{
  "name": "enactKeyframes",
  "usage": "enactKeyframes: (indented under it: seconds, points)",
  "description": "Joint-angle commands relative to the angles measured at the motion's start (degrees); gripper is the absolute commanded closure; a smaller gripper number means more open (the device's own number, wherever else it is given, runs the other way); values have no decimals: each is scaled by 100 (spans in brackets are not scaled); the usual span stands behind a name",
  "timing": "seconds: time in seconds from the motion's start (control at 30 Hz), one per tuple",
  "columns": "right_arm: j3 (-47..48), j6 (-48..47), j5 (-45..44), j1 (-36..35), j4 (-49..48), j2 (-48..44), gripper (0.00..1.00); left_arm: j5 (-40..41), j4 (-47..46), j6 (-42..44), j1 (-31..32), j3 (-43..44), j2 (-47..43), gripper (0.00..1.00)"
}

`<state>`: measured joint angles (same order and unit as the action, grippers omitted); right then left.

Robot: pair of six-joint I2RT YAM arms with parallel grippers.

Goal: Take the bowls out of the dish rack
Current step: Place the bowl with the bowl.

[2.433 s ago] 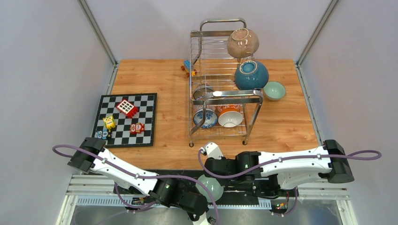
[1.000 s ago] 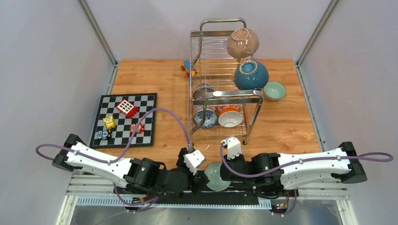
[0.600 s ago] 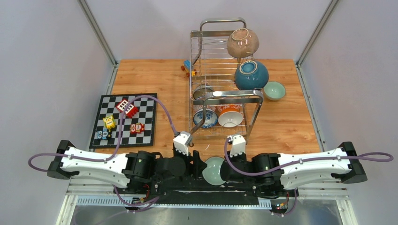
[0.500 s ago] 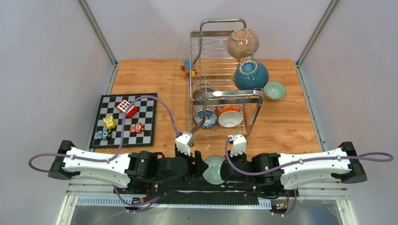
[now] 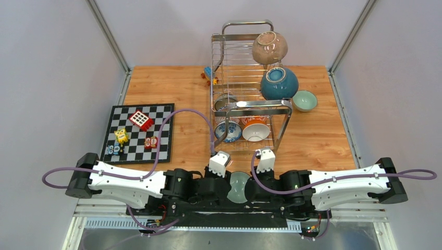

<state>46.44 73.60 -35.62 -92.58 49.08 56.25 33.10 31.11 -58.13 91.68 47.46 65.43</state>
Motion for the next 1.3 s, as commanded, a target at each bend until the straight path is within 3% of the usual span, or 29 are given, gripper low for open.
enactKeyframes:
  seconds: [0.0,0.43,0.6,0.93,1.1,1.13,1.17,1.27]
  points:
    - [163,220,-275,-68,-54,-35,97,331,314,-164,-36,196,102,58]
    - [386,413,-364,-64,-23,341,97,558,594,-289,-34,407,396,80]
    - [447,325,-359,-68,-47,441,97,566,573,-240,-37,444,453,100]
    - [394,19,-404,-62,-34,362,93,577,435,-65,-36,481,440,100]
    - [429,-140,-474,-63,8,344,97,564,427,30,-36,548,497,100]
    - [467,-161,-499,-57,63,314,97,578,451,50,-37,576,497,97]
    - [506,-197,-521,-59,136,296,97,586,495,49,-36,596,495,84]
    - [645,-365,-515,-67,382,166,97,642,606,27,-36,596,368,35]
